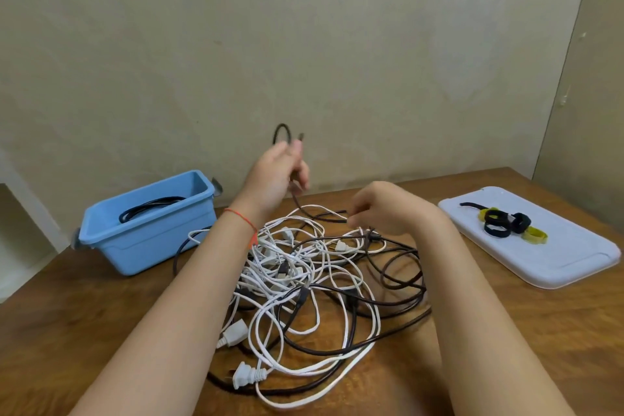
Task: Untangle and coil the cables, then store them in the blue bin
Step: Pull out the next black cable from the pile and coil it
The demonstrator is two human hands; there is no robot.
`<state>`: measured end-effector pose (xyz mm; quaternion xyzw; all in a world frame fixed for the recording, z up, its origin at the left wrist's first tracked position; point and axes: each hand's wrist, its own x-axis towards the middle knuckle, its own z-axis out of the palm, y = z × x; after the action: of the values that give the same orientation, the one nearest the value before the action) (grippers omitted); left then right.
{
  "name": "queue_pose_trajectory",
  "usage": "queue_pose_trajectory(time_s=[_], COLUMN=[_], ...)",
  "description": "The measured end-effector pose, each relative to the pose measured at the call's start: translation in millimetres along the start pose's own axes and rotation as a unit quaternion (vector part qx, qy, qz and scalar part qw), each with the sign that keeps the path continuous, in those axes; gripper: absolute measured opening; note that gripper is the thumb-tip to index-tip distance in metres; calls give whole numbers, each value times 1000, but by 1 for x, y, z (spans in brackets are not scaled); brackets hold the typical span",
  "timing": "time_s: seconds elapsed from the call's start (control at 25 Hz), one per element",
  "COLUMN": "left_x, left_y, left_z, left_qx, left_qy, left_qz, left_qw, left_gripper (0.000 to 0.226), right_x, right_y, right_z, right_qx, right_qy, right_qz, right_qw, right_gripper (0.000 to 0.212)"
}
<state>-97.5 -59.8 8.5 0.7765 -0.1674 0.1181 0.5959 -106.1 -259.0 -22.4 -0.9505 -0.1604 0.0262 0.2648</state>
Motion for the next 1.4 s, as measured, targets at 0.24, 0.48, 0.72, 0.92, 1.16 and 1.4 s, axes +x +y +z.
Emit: queue_pose_trajectory(time_s=[0.24,0.48,0.72,0.92,1.16,1.4], left_x=[-17,-38,-48,-46,-36,-33], left_y=[-3,-6,-37,-42,-37,-40], left_z=[11,-4,-3,-7,-9,-10], left_qx=[49,-349,-540,-570,-524,-538], left_qy=[-173,-266,-148,-167,-101,-127], left_qz=[-92,-215,-158,-151,-201,-224], left_qw=[979,873,814,790,821,803], left_gripper=[35,52,57,46,37,35], right_x=[-14,-7,-9,5,5,13], right_y=[-18,-14,-35,-40,-46,-42], right_z=[-9,-4,6,22,23,27], right_qx=[221,430,288,300,355,182], right_qy=[-14,41,19,125,134,235], right_qz=[-188,-139,-30,-42,-38,-57], right_qw=[957,891,957,945,925,953], right_gripper=[23,26,59,32,35,15])
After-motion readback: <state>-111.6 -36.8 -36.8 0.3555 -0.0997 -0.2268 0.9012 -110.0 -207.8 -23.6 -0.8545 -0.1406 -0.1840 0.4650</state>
